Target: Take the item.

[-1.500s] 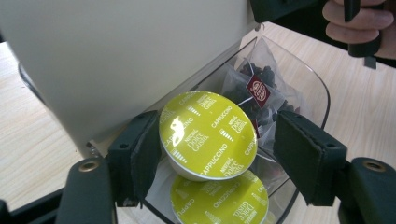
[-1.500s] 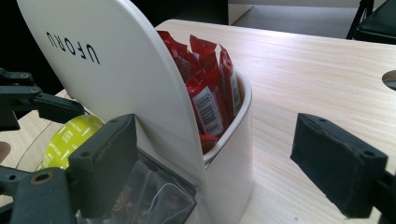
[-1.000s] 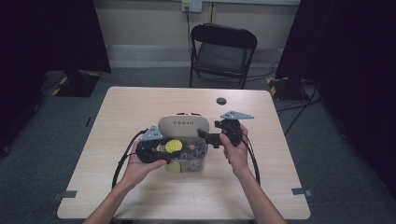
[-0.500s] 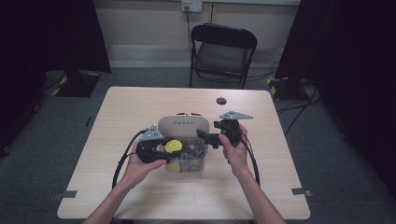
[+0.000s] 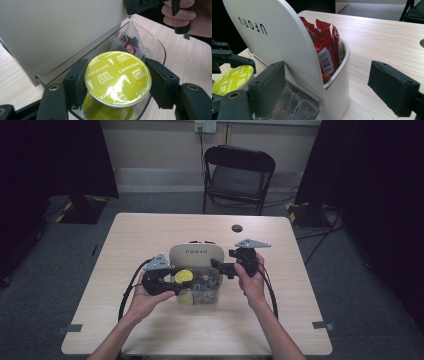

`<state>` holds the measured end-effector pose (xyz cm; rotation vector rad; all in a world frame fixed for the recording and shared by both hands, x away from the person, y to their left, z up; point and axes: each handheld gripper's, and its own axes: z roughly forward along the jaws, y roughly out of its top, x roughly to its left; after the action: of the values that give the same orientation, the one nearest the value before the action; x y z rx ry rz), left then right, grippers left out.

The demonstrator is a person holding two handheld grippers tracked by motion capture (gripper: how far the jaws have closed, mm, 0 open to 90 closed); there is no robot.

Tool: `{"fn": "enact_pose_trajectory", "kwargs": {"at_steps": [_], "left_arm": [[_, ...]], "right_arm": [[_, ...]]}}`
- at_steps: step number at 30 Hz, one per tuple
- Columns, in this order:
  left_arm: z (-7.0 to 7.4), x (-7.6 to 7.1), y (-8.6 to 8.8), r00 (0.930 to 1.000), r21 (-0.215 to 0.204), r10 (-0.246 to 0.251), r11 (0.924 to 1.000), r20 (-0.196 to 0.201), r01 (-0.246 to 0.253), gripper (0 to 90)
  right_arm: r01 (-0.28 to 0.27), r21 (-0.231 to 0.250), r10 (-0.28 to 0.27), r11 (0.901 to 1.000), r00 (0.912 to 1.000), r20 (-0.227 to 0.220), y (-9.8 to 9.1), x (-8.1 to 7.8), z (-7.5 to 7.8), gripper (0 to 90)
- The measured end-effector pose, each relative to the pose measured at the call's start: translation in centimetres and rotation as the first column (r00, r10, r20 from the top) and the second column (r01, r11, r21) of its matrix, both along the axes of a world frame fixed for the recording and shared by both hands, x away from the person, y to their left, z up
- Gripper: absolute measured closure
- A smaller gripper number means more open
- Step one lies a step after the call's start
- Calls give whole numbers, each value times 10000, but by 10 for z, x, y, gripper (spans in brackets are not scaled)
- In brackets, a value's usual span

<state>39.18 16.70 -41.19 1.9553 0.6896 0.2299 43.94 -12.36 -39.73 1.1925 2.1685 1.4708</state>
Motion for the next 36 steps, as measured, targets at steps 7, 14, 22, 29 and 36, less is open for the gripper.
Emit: {"fn": "enact_pose_trajectory", "kwargs": {"at_steps": [7,14,22,29,36], "left_arm": [[5,-3,5,10000,-15,56,10000,41,-56,376],[9,-4,13,9999,-113,103,9999,104,-102,376],[14,-9,25,9998,-181,217,9996,-19,-218,377],[18,-10,41,9987,-279,504,9983,65,-502,377],[23,-11,52,9969,-383,767,9964,194,-759,377]], "right_arm": [[-21,1,21,10000,10000,7,0,1,0,134],[-32,-57,32,10000,9999,98,2,0,2,137],[-81,-84,82,9999,9999,86,2,1,2,137],[-114,-118,115,9999,9999,69,2,1,2,137],[-132,-108,132,9999,9999,43,2,1,1,137]]}}
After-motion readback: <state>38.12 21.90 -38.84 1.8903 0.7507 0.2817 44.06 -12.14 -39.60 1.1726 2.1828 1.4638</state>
